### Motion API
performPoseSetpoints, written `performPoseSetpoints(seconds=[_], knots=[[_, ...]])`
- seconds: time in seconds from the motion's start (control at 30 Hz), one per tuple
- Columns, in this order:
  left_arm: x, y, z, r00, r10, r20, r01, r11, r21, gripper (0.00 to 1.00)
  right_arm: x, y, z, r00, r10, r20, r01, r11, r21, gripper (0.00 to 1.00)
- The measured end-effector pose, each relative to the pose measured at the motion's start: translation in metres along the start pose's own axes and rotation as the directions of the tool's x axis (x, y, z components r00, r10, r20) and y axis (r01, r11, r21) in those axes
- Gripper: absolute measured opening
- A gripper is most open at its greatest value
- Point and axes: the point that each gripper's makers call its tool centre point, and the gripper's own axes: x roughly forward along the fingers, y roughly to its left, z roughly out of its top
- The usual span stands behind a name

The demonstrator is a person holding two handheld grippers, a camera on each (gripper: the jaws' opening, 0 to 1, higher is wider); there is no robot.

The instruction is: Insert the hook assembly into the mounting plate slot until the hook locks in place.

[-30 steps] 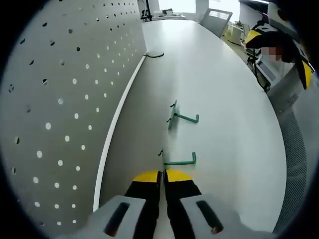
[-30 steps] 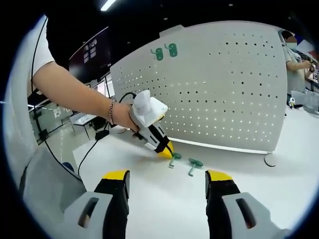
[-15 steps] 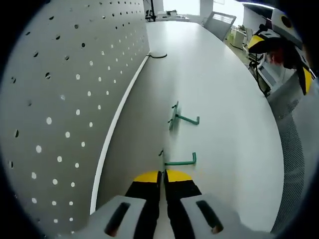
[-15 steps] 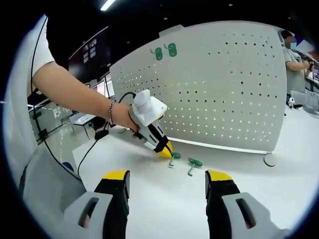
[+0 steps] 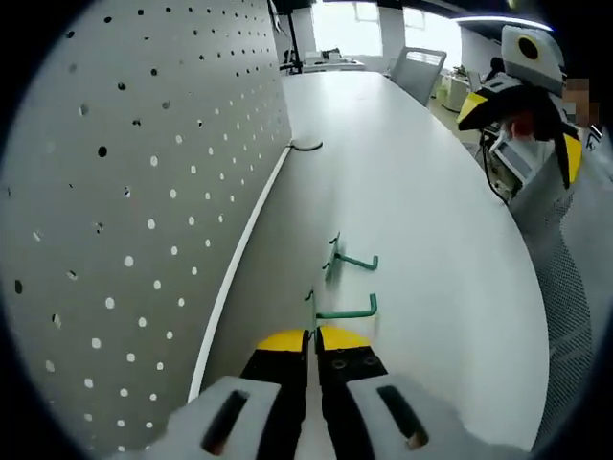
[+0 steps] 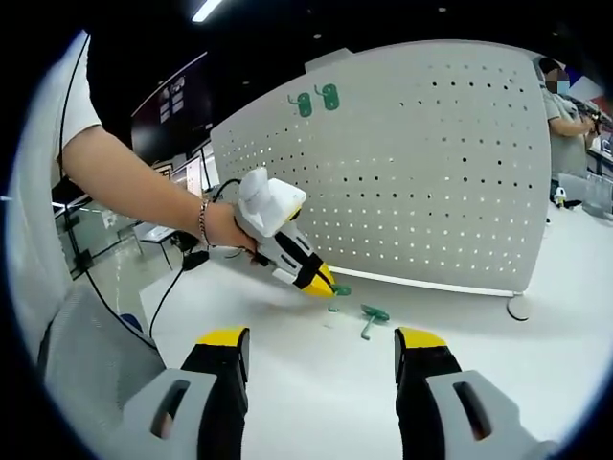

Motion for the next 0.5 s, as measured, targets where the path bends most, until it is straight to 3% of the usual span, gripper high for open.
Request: performPoseSetpoints(seconds=[0.4, 0.5], knots=[[-0.011, -0.003, 0.021, 0.995, 0.008, 0.098, -0.008, 1.000, 0.004, 0.03, 0.000, -0.001, 0.000, 1.000, -0.002, 0.001, 0.002, 1.000, 0.004, 0.59], [-0.015, -0.004, 0.028, 0.991, 0.021, 0.134, -0.017, 0.999, -0.027, 0.03, 0.000, -0.001, 0.002, 1.000, -0.003, 0.010, 0.002, 1.000, 0.010, 0.59]])
